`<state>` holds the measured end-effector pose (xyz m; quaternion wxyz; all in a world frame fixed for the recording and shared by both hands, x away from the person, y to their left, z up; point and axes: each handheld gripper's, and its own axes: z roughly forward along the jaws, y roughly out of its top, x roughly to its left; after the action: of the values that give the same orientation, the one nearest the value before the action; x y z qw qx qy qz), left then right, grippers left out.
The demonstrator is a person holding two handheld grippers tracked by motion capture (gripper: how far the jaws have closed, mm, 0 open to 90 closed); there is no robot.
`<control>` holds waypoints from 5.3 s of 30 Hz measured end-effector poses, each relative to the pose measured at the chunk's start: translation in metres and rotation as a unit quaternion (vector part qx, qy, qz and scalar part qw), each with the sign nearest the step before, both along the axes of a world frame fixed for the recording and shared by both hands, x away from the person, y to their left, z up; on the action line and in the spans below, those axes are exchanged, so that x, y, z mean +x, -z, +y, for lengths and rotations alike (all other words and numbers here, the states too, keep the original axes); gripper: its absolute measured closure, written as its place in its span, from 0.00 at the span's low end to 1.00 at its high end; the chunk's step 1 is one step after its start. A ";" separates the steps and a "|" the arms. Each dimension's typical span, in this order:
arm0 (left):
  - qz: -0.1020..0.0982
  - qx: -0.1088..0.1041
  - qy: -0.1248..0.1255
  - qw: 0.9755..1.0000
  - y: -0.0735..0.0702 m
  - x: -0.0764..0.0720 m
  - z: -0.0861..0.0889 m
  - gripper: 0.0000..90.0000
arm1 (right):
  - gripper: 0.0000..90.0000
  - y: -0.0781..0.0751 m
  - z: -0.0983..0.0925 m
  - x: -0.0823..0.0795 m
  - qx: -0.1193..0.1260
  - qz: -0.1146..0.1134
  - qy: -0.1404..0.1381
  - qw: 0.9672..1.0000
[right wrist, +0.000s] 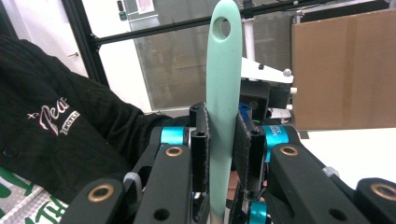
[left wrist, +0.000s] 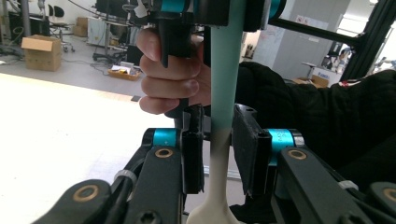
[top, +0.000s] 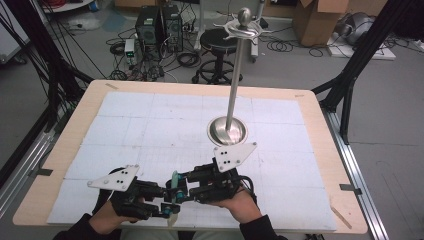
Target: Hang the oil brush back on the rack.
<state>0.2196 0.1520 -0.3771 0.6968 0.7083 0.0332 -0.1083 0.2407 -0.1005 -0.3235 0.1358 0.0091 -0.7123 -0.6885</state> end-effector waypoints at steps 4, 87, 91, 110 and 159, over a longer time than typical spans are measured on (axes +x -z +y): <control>0.001 -0.002 0.004 1.000 0.000 -0.001 0.000 0.90 | 0.87 0.001 0.001 0.000 0.001 0.002 -0.003 1.000; -0.059 0.099 -0.313 0.943 0.004 -0.006 -0.005 0.90 | 0.88 -0.006 0.022 -0.019 -0.111 0.008 0.351 0.930; -0.058 0.091 -0.303 0.947 0.003 -0.005 -0.003 0.89 | 0.88 -0.006 0.021 -0.018 -0.106 0.009 0.339 0.935; -0.027 0.042 -0.186 0.981 -0.001 0.003 0.008 0.68 | 0.92 -0.007 -0.007 -0.010 -0.056 0.020 0.234 0.970; 0.000 0.050 -0.318 0.947 0.012 0.042 0.076 0.20 | 0.92 -0.140 -0.064 0.133 -0.093 0.007 0.345 0.934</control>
<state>0.2616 0.2281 -0.3896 0.6587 0.6946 0.2627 0.1207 0.3740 -0.1644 -0.1836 -0.1048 -0.2551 -0.7316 -0.6234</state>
